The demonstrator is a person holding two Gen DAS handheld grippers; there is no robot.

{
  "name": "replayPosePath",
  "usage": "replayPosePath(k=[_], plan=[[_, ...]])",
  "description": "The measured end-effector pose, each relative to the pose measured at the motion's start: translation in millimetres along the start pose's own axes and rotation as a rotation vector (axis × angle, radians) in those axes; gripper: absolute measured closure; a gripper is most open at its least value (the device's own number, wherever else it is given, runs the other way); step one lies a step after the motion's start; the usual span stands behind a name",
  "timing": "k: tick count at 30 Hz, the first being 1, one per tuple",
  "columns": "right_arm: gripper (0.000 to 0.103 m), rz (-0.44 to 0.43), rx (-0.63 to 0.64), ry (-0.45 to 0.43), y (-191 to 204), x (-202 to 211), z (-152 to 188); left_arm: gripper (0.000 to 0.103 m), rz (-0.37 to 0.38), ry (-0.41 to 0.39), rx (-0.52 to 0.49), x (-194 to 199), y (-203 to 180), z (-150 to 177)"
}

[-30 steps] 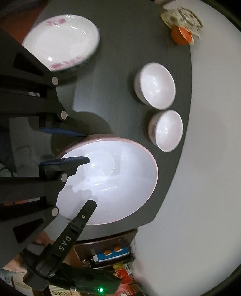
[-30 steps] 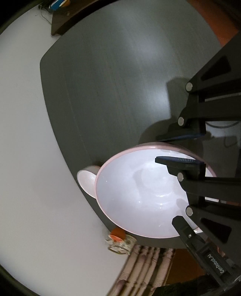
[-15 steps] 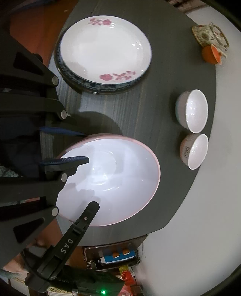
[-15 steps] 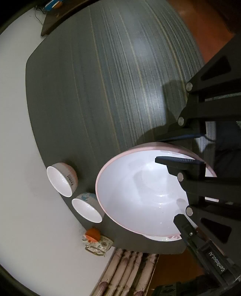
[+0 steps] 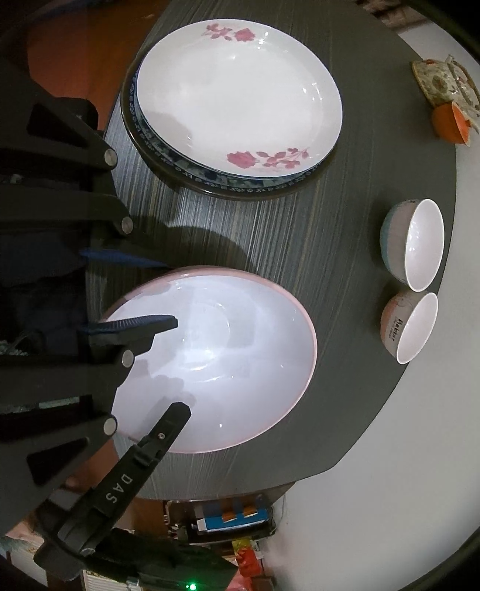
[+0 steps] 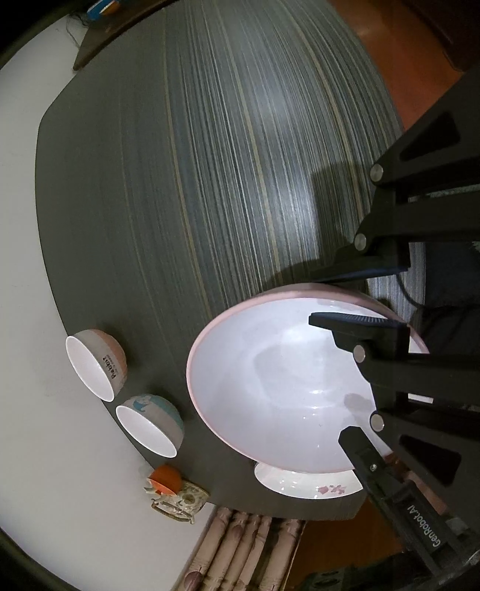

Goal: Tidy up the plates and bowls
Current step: 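Lift the pink-rimmed bowl with both tools and carry it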

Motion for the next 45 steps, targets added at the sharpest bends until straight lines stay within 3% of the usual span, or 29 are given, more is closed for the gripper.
replayPosePath(k=[31, 36, 45], plan=[[0.079, -0.011, 0.004, 0.072, 5.3, -15.9, 5.5, 0.081, -0.034, 0.009, 0.013, -13.1, 14.5, -3.0], [0.074, -0.013, 0.018, 0.057, 7.9, -11.6, 2.9, 0.079, -0.038, 0.003, 0.021, -12.5, 16.2, -1.9], [0.073, -0.003, 0.021, 0.027, 7.9, -4.1, -5.1, 0.073, -0.036, -0.010, 0.029, -6.5, 20.4, 0.6]])
Point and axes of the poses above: each gripper's, at about its wrist camera, not at the fingertips, and x roughly against the way its jaws point, y to its left, z to its underside, the point moved 3 cm from there along -x, roughly the way its jaws point, and after that the axes turned 4 degrees about -y, right-handed, at the moved point
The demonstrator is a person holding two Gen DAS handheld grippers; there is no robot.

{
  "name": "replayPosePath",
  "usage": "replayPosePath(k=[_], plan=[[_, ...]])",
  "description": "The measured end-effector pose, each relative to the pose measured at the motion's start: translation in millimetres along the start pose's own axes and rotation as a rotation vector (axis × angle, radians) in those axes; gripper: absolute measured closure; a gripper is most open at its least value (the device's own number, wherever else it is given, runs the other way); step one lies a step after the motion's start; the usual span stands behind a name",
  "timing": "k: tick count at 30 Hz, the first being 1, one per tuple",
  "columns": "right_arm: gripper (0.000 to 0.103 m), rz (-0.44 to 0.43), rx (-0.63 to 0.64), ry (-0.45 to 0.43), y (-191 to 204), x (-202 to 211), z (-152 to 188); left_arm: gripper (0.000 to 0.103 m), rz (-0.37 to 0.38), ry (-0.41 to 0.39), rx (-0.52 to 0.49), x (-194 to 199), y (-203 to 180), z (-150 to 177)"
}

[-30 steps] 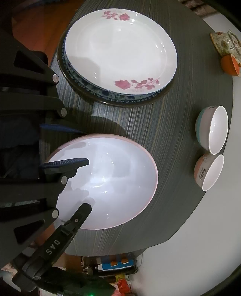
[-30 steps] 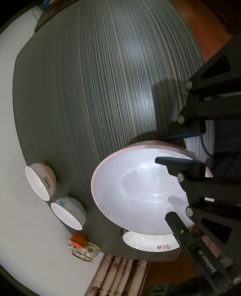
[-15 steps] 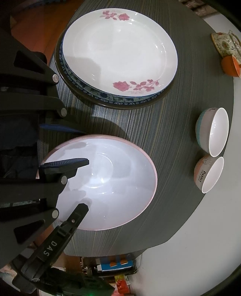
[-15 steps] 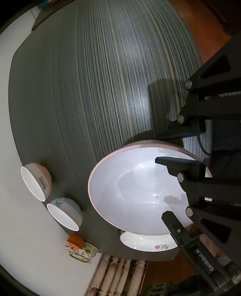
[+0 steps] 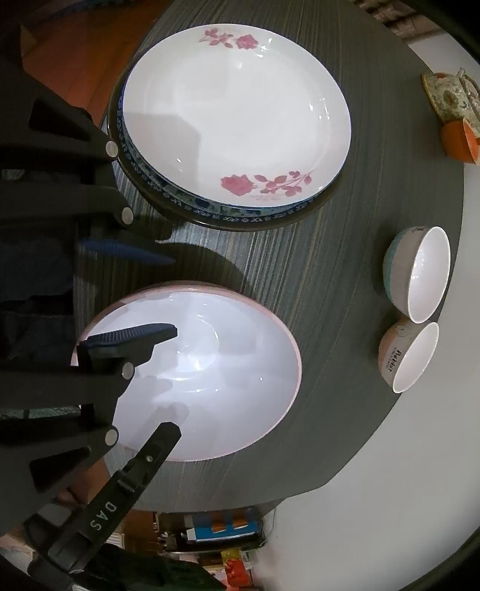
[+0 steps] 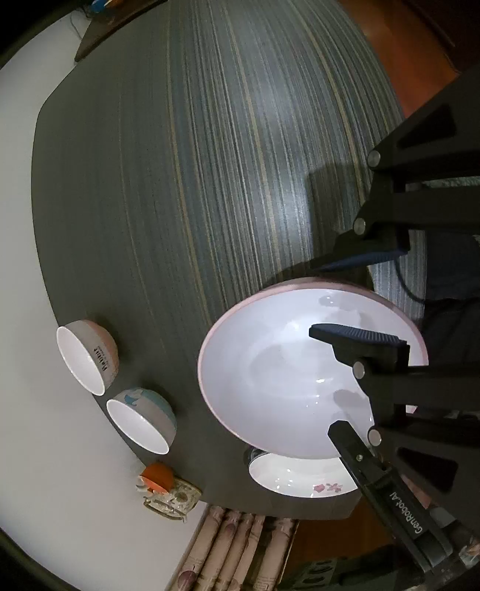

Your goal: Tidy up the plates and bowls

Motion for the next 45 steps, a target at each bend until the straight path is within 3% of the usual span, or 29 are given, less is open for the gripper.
replayPosePath(k=[7, 19, 32, 45], plan=[[0.073, 0.042, 0.005, -0.033, -3.2, 7.5, -9.9, 0.072, 0.000, -0.010, 0.003, 3.4, 0.7, 1.7], [0.073, 0.000, -0.024, -0.063, -10.2, 22.4, -28.9, 0.071, 0.006, -0.043, 0.004, 20.1, 5.0, -11.3], [0.073, -0.001, 0.009, -0.058, 11.5, 19.7, -58.0, 0.069, -0.023, -0.093, 0.030, 35.6, 24.0, -42.9], [0.073, -0.170, 0.041, -0.018, 72.1, -6.9, -90.2, 0.066, -0.067, -0.132, 0.114, 37.7, 62.4, -90.9]])
Point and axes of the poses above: each gripper's, at about its wrist camera, not at the fingertips, and x roughly against the way its jaws point, y to its left, z to its underside, the point moved 3 cm from there along -x, roughly the way its jaws point, and after that the axes turned 4 degrees about -y, right-handed, at the moved point
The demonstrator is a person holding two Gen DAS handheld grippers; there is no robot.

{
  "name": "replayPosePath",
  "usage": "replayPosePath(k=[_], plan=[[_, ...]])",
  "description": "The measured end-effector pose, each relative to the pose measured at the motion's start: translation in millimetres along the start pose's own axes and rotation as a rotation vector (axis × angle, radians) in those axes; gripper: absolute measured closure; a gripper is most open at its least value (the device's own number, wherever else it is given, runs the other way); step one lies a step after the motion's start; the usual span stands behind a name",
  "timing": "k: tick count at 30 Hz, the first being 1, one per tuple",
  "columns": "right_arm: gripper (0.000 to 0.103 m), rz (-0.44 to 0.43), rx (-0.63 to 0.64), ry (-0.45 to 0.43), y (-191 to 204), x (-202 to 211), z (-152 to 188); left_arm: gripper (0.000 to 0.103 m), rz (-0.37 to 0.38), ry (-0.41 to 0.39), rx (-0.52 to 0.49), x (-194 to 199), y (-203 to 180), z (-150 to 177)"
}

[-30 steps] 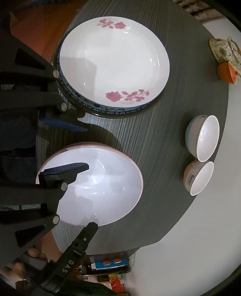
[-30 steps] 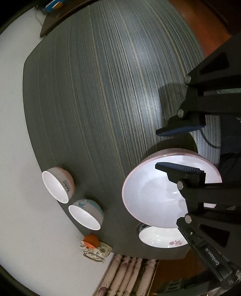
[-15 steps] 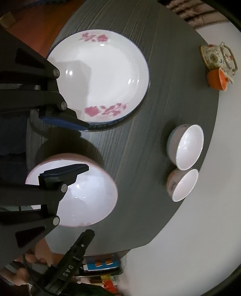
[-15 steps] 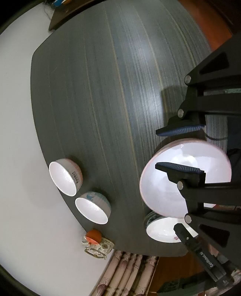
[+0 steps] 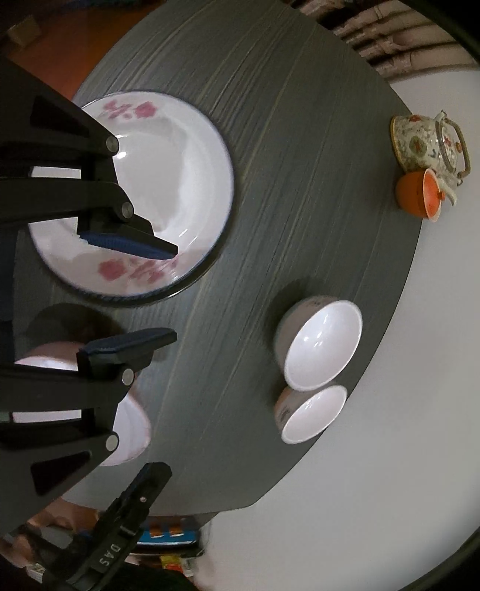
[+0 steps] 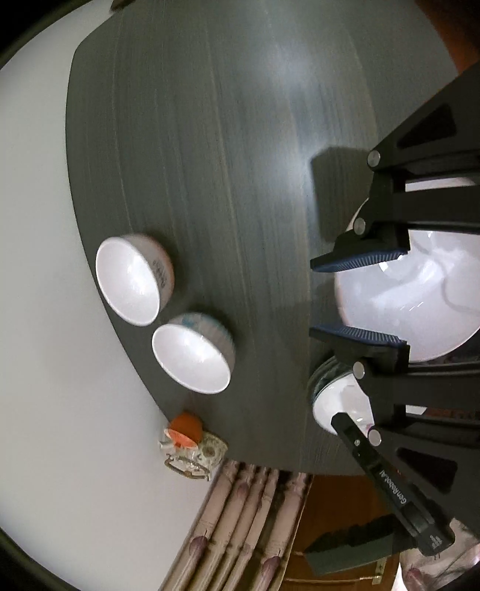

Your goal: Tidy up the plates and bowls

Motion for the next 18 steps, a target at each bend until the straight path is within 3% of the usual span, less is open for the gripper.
replayPosePath(k=[5, 18], plan=[[0.073, -0.022, -0.001, 0.004, 15.5, -17.8, -17.4, 0.066, -0.033, 0.001, 0.002, -8.7, 6.4, -22.6], [0.073, -0.006, -0.062, 0.021, 30.7, -72.8, -73.5, 0.064, 0.017, 0.023, 0.078, -46.0, 2.4, -94.5]])
Point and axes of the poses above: each gripper's, at about its wrist camera, not at the fingertips, and x roughly against the way its jaws point, y to its left, z to its underside, the point moved 3 cm from there along -x, roughly the way its jaws point, and after that the axes turned 4 degrees about -y, right-handed, at the moved point
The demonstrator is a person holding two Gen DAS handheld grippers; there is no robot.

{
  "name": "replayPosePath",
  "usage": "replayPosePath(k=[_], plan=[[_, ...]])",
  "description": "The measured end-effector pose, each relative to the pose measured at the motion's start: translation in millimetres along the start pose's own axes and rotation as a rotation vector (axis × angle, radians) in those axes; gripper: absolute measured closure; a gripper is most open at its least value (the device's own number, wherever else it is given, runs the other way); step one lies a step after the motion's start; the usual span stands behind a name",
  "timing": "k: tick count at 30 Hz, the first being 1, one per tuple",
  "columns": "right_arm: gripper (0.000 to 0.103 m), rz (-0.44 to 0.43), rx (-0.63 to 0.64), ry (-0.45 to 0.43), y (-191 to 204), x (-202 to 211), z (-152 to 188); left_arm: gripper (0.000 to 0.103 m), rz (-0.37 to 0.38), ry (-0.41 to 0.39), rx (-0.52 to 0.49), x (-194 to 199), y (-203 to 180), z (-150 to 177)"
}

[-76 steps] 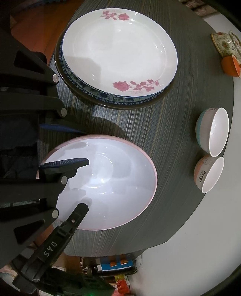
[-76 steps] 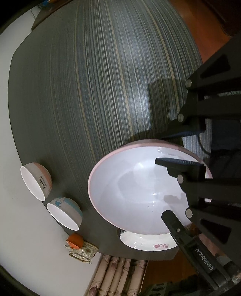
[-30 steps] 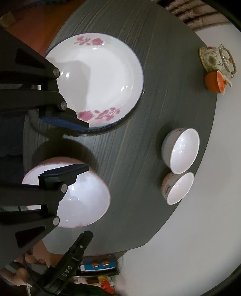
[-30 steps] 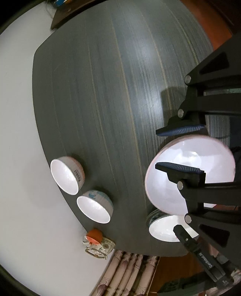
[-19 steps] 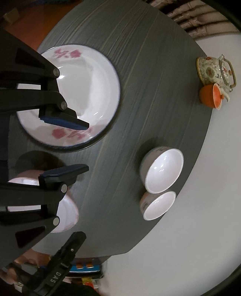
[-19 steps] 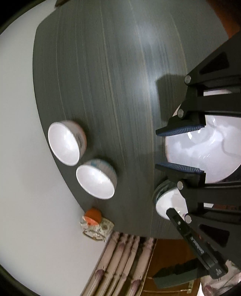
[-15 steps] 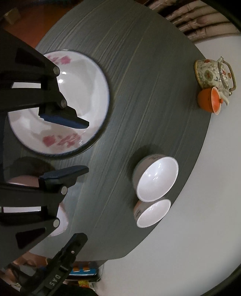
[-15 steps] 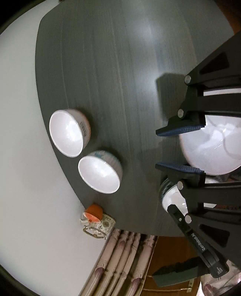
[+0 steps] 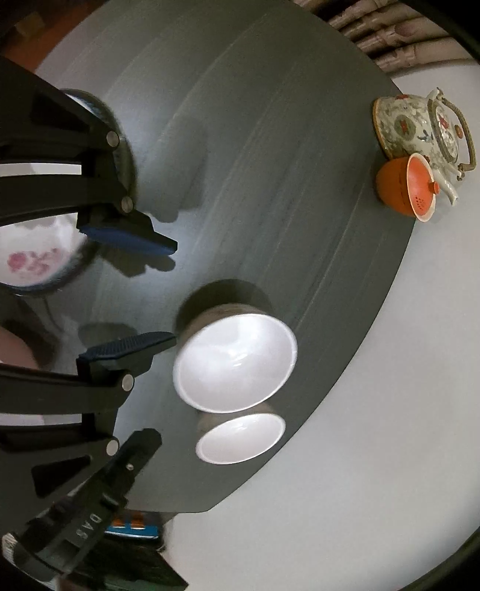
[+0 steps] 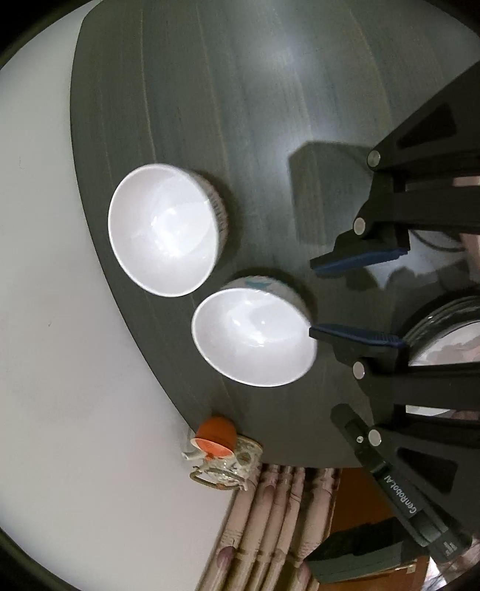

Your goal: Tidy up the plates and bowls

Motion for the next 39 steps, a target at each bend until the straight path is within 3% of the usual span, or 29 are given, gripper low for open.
replayPosePath(k=[8, 15, 18, 21, 23, 34, 39], plan=[[0.073, 0.035, -0.017, 0.010, 0.5, -30.2, -26.7, 0.064, 0.013, -0.001, 0.010, -28.3, -10.9, -32.4], [0.073, 0.060, 0.013, 0.031, -1.3, -53.6, -35.9, 0.066, -0.002, 0.048, 0.002, -59.5, -17.0, -34.0], [0.074, 0.076, 0.021, 0.031, -3.2, -60.4, -35.6, 0.075, 0.004, 0.065, 0.004, -69.2, -15.8, -33.9], [0.084, 0.079, 0.023, 0.039, -4.2, -66.2, -33.7, 0.084, 0.011, 0.084, 0.006, -77.0, -14.1, -31.7], [0.084, 0.081, 0.015, 0.034, -2.4, -69.9, -33.2, 0.091, 0.016, 0.082, 0.013, -80.0, -10.1, -30.6], [0.086, 0.044, 0.007, 0.032, 1.5, -45.9, -12.2, 0.091, 0.011, 0.048, -0.006, -51.7, -9.0, -9.7], [0.086, 0.010, 0.018, 0.014, 11.3, -17.1, 4.0, 0.091, -0.003, 0.012, -0.034, -14.4, -8.4, 1.8]])
Point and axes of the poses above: each gripper's, at about its wrist camera, not at the fingertips, and x roughly against the way its jaws point, y to its left, z to its underside, the point moved 3 cm from there along -x, roughly the way its jaws point, and after that the axes turned 4 degrees about -y, right-handed, at the moved point
